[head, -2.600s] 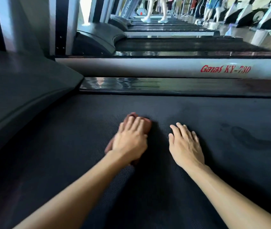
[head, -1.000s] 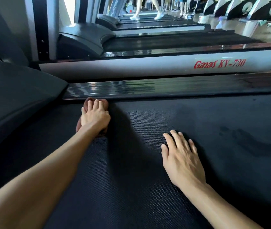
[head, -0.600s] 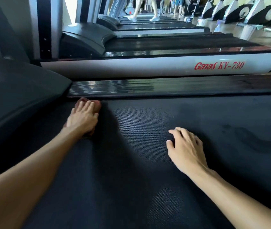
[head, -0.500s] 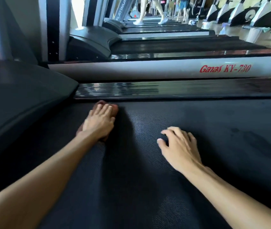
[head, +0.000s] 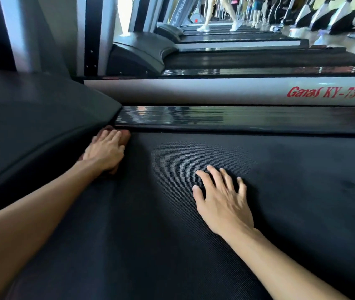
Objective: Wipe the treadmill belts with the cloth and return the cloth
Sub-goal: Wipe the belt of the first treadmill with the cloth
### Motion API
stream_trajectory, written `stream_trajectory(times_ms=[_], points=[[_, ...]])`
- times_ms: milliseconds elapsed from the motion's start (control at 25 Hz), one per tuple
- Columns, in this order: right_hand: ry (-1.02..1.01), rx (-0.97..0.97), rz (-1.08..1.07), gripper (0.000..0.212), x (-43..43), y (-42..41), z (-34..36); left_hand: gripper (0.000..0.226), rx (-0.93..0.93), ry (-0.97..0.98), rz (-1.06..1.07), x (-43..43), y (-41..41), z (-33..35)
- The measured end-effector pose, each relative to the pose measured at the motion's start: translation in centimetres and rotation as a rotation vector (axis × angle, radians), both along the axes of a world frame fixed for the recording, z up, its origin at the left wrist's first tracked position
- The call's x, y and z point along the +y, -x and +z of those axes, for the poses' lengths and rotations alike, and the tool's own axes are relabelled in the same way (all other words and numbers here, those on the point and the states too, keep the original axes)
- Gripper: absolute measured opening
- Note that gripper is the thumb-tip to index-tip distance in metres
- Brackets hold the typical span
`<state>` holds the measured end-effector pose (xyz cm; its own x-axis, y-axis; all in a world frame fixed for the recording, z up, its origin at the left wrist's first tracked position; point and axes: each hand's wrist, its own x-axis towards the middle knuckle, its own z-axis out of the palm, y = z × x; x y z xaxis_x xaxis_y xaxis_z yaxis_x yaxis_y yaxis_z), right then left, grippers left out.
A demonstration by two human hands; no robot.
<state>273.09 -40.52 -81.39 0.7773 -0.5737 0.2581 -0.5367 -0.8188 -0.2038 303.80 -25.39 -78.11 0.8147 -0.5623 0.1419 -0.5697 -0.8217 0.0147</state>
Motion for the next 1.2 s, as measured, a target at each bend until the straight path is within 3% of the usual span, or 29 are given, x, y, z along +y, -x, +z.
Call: stream_trajectory(times_ms=[120,360,680,880,1000,1120,1160,1200], points=[[-0.008,0.028,0.007,0.064,-0.1,0.2,0.0,0.057,0.058,0.014,-0.053,0.7,0.1,0.4],[-0.036,0.063,0.014,0.049,-0.3,0.2,0.2,0.058,0.096,0.018,0.063,6.1,2.5,0.0],[-0.081,0.048,0.025,0.05,-0.1,0.2,0.7,0.059,0.147,0.029,0.186,13.6,9.4,0.2],[-0.208,-0.004,0.062,0.046,-0.5,0.5,1.5,0.06,0.033,0.034,0.095,8.9,18.0,0.4],[-0.431,-0.252,0.04,0.029,-0.5,1.8,2.5,0.07,0.025,0.061,-0.06,1.8,24.1,0.2],[-0.515,-0.509,-0.023,0.017,1.3,4.2,3.5,0.07,0.297,0.249,-0.173,-3.4,27.1,0.5],[-0.532,-0.544,-0.017,0.017,2.4,4.8,4.1,0.066,0.458,0.386,-0.247,-3.5,26.7,1.6],[-0.535,-0.55,0.004,0.021,3.6,5.2,4.7,0.055,0.641,0.641,-0.278,-3.0,26.0,2.5]])
